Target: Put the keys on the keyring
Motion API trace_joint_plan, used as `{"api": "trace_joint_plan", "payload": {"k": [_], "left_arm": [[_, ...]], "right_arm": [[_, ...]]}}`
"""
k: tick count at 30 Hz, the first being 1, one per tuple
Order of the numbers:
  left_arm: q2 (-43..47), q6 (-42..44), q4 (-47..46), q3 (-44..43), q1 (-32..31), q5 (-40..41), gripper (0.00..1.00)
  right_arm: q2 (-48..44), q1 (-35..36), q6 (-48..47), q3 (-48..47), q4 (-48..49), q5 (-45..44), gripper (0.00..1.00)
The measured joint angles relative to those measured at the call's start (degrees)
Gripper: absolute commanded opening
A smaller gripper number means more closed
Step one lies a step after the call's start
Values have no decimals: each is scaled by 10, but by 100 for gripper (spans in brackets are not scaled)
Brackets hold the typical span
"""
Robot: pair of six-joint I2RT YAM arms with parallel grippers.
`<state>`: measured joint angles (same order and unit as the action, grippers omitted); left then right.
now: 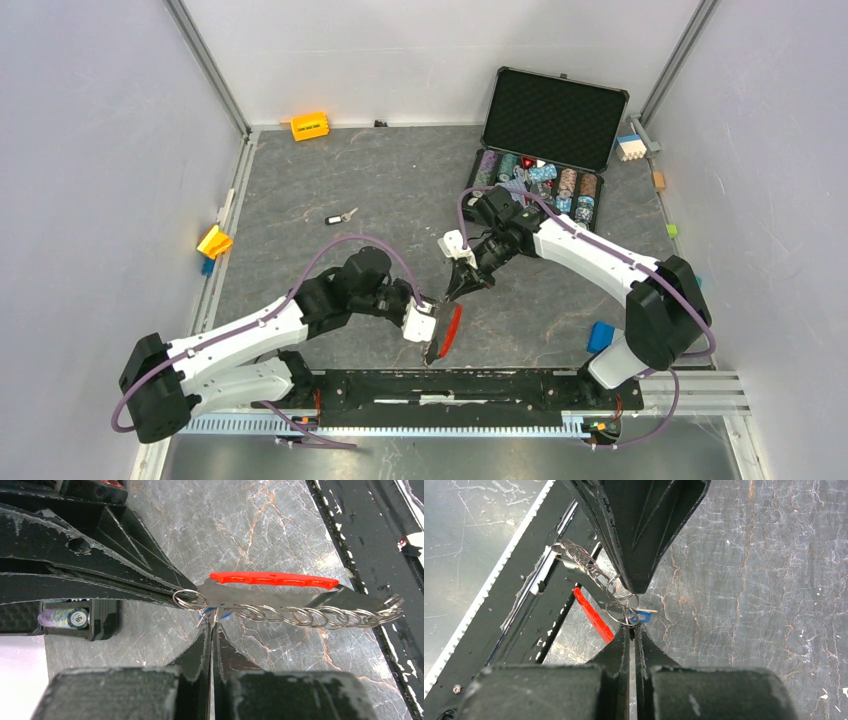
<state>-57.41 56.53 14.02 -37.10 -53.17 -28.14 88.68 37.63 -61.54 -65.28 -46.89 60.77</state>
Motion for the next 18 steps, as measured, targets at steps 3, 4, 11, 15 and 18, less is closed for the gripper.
{"api": "trace_joint_plan", "payload": {"k": [3, 4, 11, 15, 18], "left_arm": [[0, -3, -8, 1, 0, -1, 2], [0, -4, -8, 1, 0, -2, 2], [5, -10, -6, 1, 4, -12, 2], [14, -13, -2, 0, 12, -22, 2], [18, -14, 3, 0, 17, -26, 2]], "right_arm": [[0, -1, -3, -2, -5, 0, 0], [0, -2, -3, -2, -5, 0, 0], [0, -2, 15, -2, 3, -6, 0], [0, -1, 23, -2, 13, -6, 0], [0, -1, 28, -2, 21, -5, 0]]}}
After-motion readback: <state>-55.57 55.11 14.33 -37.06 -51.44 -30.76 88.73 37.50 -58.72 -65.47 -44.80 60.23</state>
